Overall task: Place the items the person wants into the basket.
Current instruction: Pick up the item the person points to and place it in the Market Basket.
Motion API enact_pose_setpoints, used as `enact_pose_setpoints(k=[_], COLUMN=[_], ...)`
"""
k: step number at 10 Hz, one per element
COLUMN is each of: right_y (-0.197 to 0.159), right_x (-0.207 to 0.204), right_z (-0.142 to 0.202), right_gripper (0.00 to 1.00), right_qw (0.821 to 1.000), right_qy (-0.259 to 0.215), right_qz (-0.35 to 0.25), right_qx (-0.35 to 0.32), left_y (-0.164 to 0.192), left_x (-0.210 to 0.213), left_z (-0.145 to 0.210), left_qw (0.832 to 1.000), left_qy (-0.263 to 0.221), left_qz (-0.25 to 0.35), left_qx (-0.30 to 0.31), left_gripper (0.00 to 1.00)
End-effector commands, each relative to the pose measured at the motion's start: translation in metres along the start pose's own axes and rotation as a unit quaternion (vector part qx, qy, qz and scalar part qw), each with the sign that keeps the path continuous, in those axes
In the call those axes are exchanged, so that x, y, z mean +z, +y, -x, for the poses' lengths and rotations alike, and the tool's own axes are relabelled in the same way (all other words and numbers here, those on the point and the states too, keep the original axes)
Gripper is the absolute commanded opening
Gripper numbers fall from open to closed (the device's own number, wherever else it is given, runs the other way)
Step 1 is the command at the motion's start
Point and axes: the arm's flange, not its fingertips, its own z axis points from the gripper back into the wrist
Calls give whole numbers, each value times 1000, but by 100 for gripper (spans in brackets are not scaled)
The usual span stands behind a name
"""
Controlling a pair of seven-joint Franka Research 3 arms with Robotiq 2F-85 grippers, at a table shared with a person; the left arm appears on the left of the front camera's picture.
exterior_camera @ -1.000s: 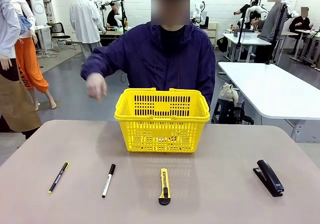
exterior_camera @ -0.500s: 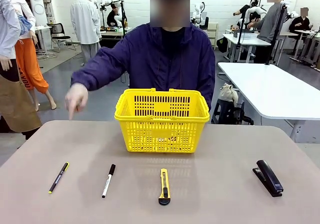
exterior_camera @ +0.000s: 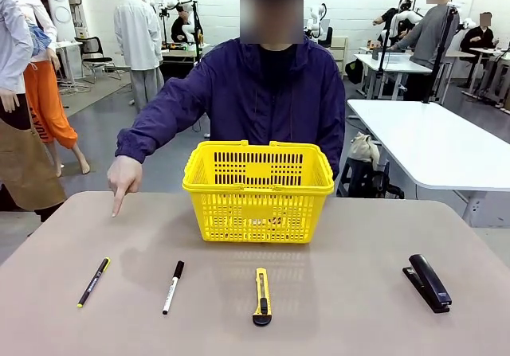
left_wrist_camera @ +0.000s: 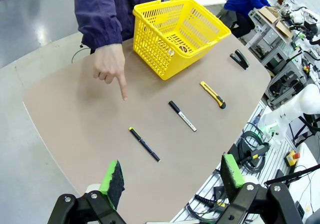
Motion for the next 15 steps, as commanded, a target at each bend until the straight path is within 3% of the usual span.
enact_pose_setpoints(k=[1, 6, 8, 11, 15], right_y=[-1, -1, -1, -1, -1], right_x=[2, 2, 2, 2, 2], right_z=[-2, -2, -2, -2, -2], right_gripper=[100, 100, 100, 100, 100], right_qw=[1000, 1000, 1000, 1000, 1000], right_qy=[-8, -8, -8, -8, -8], right_qz=[-7, -7, -7, -7, -7], right_qx=[7, 7, 7, 7, 7], left_y=[0, 0, -25, -59, -71], left_x=[1, 0, -43, -133, -231], left_z=[1, 0, -54, -72, -29], left_qw=[1000, 1000, 992, 954, 910], left_qy=[-6, 0, 101, 223, 260], left_qz=[5, 0, -67, -197, -315], left_qx=[-7, 0, -30, -15, 75], left_gripper=[100, 100, 100, 100, 100])
